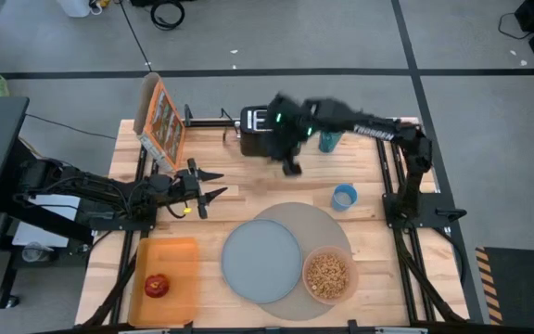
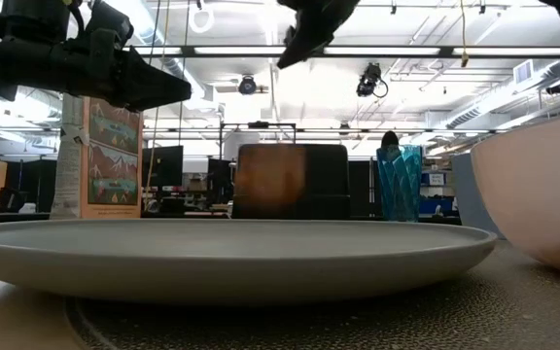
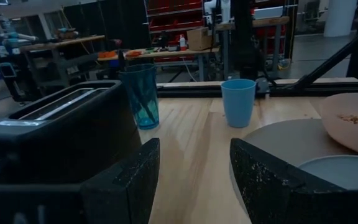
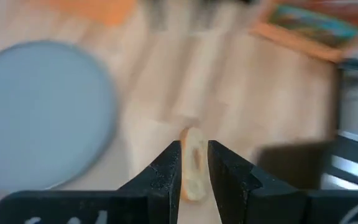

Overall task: Arrange a breakfast setting
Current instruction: Put the bagel on the blue plate from the toaster on the brown placemat

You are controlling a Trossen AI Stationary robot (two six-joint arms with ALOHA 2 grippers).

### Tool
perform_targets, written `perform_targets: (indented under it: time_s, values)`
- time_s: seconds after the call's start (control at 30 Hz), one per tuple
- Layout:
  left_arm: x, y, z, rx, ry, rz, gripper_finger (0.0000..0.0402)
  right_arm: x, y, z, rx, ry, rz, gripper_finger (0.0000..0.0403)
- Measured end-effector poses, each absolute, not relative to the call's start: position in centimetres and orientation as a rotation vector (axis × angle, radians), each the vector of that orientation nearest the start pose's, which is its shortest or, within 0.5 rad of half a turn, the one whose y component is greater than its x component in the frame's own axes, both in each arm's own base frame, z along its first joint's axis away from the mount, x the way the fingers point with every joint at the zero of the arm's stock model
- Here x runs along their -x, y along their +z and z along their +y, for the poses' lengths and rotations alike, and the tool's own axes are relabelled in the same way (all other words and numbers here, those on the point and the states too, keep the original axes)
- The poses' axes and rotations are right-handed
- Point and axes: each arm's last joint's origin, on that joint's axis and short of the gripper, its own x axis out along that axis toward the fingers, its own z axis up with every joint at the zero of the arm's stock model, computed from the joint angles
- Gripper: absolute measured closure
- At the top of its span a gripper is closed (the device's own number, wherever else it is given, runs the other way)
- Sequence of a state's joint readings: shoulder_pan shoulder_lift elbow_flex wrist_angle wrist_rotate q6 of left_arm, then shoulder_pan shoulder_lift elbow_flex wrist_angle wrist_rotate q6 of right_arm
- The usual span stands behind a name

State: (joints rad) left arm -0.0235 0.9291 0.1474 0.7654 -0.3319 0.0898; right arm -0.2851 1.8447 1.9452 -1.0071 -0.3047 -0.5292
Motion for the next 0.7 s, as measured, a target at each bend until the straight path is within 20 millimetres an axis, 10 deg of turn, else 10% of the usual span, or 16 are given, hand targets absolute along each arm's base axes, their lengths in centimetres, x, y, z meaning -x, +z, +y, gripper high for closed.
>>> perform_targets:
  time_s: [0.3,0.7]
  values:
    - [-17.3,18.3,0.6,-0.038,0.316,0.021,0.0198,-39.1,30.4,-0.8,0.361,0.316,1.005,0.0331]
    - [-17.5,17.5,0.7,0.133,0.266,0.107,0.0198,-38.7,23.1,-2.5,0.245,0.152,1.048,0.0271]
